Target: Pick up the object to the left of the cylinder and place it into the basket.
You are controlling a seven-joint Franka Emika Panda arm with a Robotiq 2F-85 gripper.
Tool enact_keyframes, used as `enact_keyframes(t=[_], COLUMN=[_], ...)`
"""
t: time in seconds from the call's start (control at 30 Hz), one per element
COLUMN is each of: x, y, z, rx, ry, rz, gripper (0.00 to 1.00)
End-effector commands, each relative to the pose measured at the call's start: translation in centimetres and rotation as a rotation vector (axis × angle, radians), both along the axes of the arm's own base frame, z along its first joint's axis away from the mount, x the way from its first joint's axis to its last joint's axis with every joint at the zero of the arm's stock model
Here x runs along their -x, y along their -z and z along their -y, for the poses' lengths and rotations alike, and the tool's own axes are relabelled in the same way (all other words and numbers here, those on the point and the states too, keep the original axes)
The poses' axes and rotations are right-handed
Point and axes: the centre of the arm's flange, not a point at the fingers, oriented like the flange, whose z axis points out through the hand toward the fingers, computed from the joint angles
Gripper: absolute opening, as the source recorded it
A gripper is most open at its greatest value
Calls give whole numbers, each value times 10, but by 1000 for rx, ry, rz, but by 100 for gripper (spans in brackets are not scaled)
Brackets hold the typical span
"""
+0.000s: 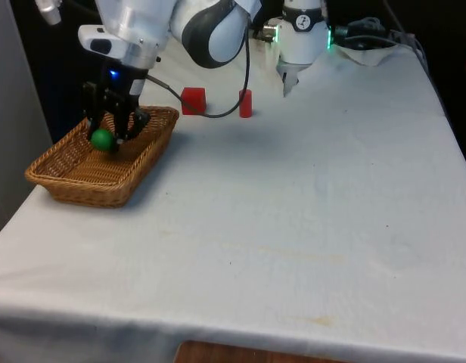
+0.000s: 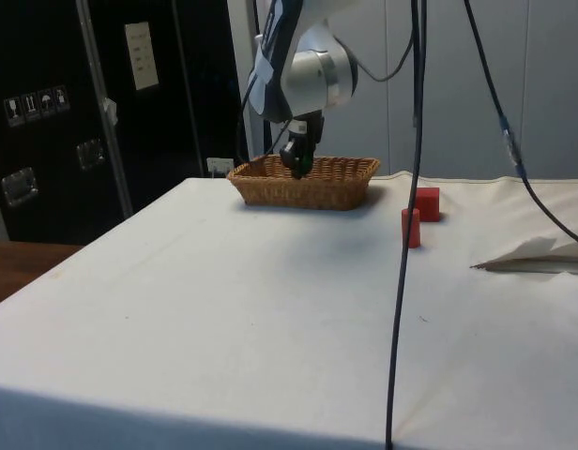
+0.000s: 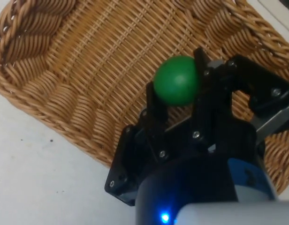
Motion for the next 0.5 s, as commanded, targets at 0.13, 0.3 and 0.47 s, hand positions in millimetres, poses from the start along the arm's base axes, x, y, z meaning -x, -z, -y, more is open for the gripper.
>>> enact_keyframes(t=[0.13,0.3,0.47], x=[-2,-3,-3], y=[1,1,2], z=[-1,-1,-1], rx=[0,3,4], ry=[-3,-2,-2], rz=[-2,-4,-6], gripper=[25,79,100])
